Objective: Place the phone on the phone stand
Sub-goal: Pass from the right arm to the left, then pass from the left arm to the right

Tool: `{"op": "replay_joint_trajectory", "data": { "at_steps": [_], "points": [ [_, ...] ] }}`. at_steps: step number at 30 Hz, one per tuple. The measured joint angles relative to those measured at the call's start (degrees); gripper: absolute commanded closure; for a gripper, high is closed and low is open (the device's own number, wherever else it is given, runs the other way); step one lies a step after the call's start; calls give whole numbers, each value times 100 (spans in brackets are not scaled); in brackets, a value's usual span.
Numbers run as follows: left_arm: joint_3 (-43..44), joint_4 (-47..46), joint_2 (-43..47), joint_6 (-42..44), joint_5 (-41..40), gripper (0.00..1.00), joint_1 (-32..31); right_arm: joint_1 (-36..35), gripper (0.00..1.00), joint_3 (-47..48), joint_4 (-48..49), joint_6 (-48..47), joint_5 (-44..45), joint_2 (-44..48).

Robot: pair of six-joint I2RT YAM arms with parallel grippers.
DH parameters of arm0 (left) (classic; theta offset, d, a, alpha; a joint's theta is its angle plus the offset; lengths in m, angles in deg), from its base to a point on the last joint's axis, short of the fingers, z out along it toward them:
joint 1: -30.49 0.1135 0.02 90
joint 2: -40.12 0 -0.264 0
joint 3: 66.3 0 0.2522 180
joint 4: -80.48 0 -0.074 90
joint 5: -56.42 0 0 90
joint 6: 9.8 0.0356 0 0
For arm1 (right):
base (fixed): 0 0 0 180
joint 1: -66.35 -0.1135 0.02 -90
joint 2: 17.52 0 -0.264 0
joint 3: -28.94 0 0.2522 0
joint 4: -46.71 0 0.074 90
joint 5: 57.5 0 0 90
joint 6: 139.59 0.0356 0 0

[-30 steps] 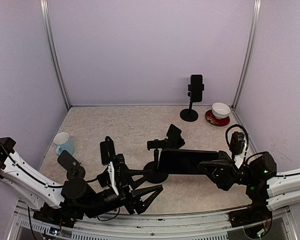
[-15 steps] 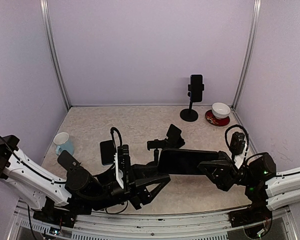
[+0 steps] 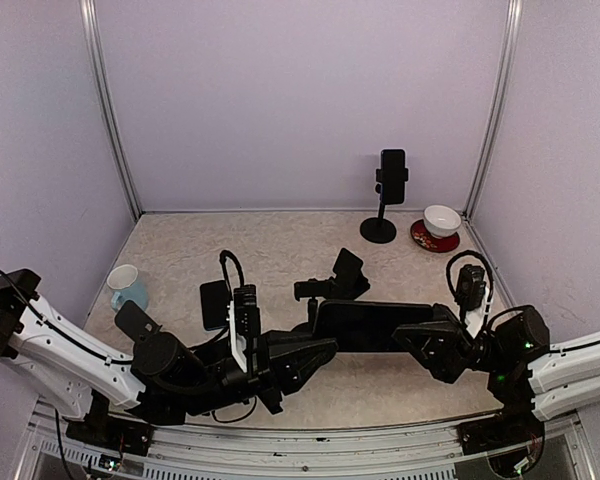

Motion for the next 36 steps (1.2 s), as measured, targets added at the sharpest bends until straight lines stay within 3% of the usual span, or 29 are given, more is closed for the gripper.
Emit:
{"op": "replay_joint_trajectory", "data": {
  "at_steps": [1, 4, 8, 11, 13, 18, 23, 36],
  "points": [
    [0, -4, -4, 0, 2, 100, 2, 0, 100, 0, 2, 4, 2, -4],
    [0, -17, -9, 2, 22, 100, 11, 0, 68, 0, -4, -4, 13, -2],
    [0, 155, -20, -4, 13, 100, 20, -11, 33, 22, -280, -101, 74, 146],
    [-2, 310, -17, -26, 9, 100, 24, -24, 16, 96, -828, -284, 205, 496],
    [-17, 372, -11, -50, -2, 100, 24, -26, 10, 166, -1327, -422, 341, 811],
    [-216, 693, 201, -184, -31, 100, 24, -26, 6, 457, -2771, -911, 647, 1519],
    [-234, 1429, 522, -293, -9, 100, 11, -26, 8, 1141, -4369, -1471, 741, 1602],
    [216, 3897, 907, -348, 413, 100, -17, -26, 18, 2949, -7473, -2671, -605, -125]
  ]
}}
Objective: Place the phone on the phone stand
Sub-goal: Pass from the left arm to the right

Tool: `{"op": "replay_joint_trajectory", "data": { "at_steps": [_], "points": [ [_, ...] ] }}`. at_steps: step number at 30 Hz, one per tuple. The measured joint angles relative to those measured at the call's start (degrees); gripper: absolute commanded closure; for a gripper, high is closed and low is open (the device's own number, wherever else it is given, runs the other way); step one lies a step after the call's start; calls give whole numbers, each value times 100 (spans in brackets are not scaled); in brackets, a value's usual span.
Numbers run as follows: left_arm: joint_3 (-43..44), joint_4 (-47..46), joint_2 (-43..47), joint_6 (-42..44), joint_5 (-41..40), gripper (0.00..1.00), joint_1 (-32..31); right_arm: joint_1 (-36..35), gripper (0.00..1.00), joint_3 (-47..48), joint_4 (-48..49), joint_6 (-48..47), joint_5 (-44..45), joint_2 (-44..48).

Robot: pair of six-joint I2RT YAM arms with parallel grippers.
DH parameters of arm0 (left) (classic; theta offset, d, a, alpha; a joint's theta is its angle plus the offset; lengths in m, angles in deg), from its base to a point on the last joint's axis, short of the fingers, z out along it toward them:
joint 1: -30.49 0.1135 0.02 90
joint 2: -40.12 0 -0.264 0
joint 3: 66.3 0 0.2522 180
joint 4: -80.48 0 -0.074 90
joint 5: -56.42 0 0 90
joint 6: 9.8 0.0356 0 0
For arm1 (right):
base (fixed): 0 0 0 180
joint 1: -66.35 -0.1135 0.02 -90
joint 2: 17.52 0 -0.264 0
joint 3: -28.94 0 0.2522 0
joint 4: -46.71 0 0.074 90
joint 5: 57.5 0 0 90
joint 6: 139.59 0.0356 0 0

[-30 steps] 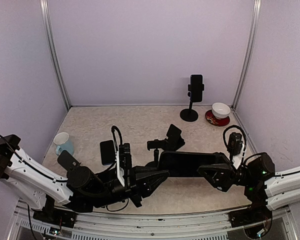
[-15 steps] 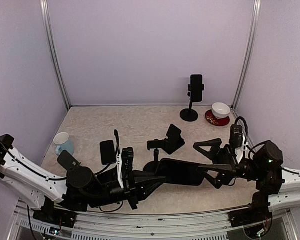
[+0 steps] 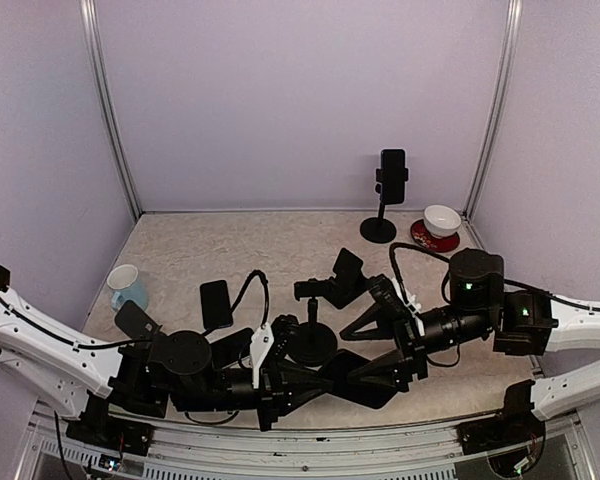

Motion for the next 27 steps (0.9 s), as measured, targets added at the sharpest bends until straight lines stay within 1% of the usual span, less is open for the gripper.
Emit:
{"op": "replay_joint_trajectory", "data": {
  "at_steps": [4, 7, 9, 11, 23, 25, 26, 27],
  "points": [
    [74, 433, 98, 11, 85, 100, -9, 0, 29, 98, -411, -175, -391, -103],
    [153, 752, 109, 28, 160, 100, -9, 0, 34, 98, -527, -232, -623, -103],
    [184, 879, 109, 42, 197, 100, -9, 0, 42, 98, -581, -251, -723, -103],
    [221, 999, 109, 55, 240, 100, -9, 0, 47, 98, -623, -269, -850, -125],
    [258, 1106, 101, 179, 450, 100, -22, 0, 75, 96, -619, -269, -1368, -546],
    [291, 1165, 79, 186, 468, 100, -33, 0, 82, 96, -621, -271, -1429, -577],
    [319, 1193, 55, 190, 485, 100, -37, 0, 87, 96, -616, -269, -1469, -599],
    [341, 1193, 35, 199, 505, 100, -39, 0, 95, 96, -612, -286, -1506, -621]
  ]
}}
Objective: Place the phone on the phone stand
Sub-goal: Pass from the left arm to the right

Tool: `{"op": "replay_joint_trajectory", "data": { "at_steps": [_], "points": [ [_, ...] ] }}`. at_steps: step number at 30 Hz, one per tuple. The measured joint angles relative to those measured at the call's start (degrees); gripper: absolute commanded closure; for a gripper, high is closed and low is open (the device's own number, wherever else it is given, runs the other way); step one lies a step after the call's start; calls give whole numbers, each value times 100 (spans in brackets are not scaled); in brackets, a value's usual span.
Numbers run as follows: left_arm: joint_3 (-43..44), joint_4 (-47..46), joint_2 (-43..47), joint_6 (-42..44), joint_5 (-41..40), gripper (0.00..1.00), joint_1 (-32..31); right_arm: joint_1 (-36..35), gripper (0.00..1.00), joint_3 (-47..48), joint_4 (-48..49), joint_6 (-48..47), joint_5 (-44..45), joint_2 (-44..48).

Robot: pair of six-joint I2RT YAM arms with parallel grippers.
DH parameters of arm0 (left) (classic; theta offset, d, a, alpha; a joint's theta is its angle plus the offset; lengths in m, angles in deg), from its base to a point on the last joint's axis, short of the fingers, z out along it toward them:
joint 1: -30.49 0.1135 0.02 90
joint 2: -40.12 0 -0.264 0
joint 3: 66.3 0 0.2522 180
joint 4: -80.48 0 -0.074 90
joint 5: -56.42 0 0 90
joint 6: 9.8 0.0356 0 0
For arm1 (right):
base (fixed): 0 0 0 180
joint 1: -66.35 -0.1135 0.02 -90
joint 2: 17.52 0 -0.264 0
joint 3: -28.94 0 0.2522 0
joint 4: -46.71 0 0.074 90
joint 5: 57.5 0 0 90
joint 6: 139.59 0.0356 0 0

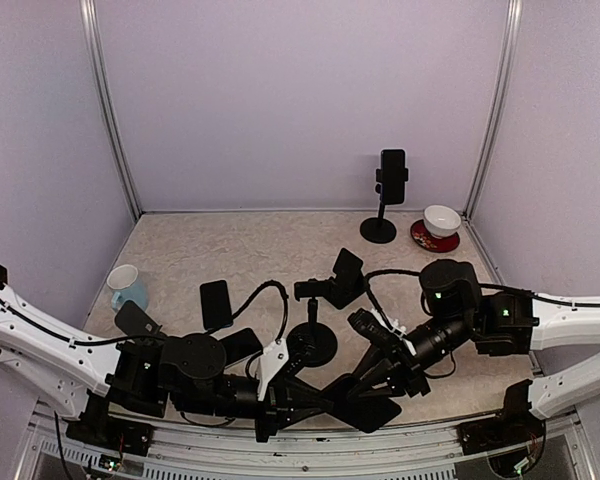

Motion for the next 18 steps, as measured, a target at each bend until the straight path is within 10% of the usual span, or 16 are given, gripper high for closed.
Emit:
{"op": "replay_joint_trajectory", "data": {
  "at_steps": [5, 12, 18],
  "points": [
    [9, 26, -15, -76, 24, 98, -33, 9, 100, -2, 11, -76, -66, -66],
    [9, -151, 11, 15, -17, 28, -39, 7, 100, -57, 81, -33, -177, -28],
    [-79, -452, 317, 61, -197, 1, -59, 4, 100, -168, 299, 96, 94, 472]
  ]
}}
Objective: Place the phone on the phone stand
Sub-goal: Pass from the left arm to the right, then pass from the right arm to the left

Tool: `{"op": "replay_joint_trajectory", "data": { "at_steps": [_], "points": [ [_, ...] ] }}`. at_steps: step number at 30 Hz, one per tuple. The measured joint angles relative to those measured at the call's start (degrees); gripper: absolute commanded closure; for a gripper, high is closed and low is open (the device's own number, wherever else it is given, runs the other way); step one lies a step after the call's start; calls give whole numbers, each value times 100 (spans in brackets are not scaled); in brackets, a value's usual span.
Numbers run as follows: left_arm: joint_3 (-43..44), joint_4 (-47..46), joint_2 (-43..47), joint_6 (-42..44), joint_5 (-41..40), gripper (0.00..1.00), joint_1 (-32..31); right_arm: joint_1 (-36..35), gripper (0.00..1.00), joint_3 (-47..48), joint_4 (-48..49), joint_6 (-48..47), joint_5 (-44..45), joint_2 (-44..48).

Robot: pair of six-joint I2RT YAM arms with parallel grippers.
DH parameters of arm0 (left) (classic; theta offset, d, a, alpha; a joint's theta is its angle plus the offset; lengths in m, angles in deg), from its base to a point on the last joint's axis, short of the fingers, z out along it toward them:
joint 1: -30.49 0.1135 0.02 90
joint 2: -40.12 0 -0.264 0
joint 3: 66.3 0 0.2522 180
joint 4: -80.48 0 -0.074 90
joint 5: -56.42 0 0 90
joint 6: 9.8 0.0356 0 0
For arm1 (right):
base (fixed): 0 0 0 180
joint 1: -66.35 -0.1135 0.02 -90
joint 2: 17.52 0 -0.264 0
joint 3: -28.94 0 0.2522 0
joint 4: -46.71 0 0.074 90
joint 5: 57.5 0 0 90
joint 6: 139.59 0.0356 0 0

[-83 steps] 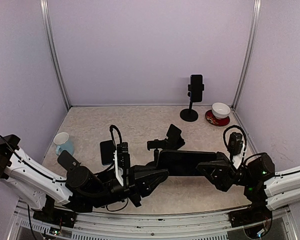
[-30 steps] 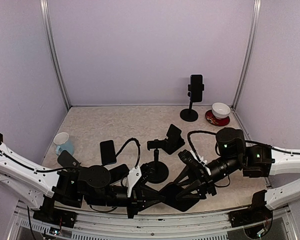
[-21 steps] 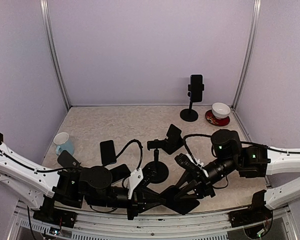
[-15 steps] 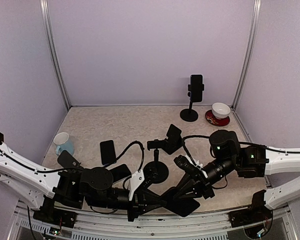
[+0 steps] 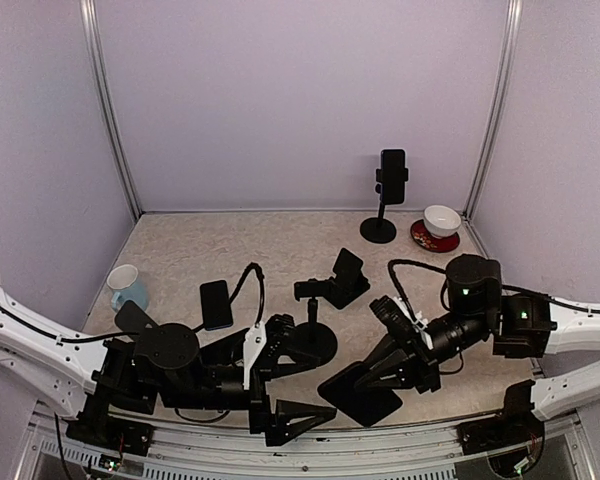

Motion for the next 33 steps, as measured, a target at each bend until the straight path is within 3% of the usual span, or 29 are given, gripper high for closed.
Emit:
{"op": "replay_joint_trajectory", "data": {
  "at_steps": [14, 26, 30, 33],
  "points": [
    [-151, -590, 105, 44, -350, 1, -153, 0, 100, -938, 2173, 859, 1434, 1093],
    [-175, -1117, -227, 85, -455, 2, -87, 2, 100, -1733, 4782, 1950, 1917, 855],
    [-203, -1270, -240, 85, -455, 6, 9, 0, 100, -1764, 5431, 2288, 1858, 555],
    [-214, -1344, -264, 85, -450, 14, 63, 0, 100, -1779, 5770, 2498, 1775, 367]
  ]
}}
